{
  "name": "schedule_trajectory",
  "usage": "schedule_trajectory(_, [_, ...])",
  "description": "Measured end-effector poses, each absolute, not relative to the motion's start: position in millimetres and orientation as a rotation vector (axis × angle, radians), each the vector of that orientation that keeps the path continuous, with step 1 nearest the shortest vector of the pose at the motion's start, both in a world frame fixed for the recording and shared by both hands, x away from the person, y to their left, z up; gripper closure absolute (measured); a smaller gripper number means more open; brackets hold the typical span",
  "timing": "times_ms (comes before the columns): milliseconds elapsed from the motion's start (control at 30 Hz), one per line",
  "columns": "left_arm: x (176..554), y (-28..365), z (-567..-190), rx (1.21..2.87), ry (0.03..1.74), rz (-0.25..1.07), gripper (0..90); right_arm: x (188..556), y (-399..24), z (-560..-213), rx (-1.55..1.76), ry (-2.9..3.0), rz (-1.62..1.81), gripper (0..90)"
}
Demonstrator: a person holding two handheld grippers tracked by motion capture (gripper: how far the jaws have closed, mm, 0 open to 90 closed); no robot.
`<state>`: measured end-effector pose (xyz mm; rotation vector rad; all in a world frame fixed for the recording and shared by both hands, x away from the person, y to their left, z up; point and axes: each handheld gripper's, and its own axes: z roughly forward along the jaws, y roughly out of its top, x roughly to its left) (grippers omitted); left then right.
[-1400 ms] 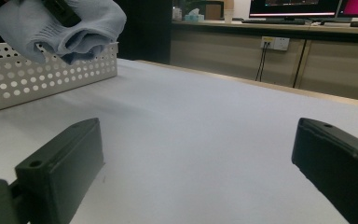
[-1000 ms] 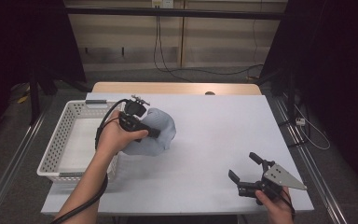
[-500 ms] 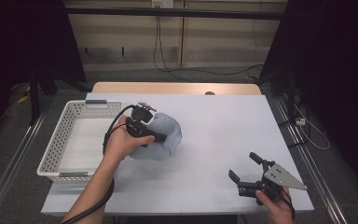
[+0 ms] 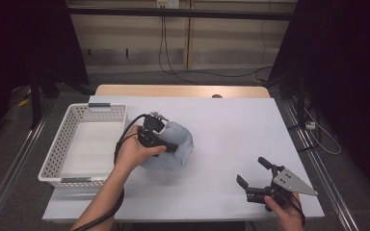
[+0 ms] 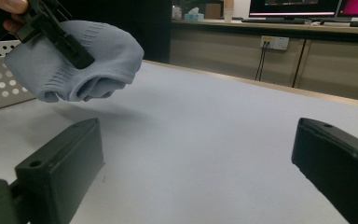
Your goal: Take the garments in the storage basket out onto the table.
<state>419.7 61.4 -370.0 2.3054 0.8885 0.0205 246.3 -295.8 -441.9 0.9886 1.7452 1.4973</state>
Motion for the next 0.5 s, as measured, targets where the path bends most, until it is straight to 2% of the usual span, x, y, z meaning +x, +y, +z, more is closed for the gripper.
schedule_trajectory(500, [419.8,50.2,-377.9,2.304,0.88,-0.007,38.6,245.6,-297.0,-441.5,0.987,1.742,1.497,1.6])
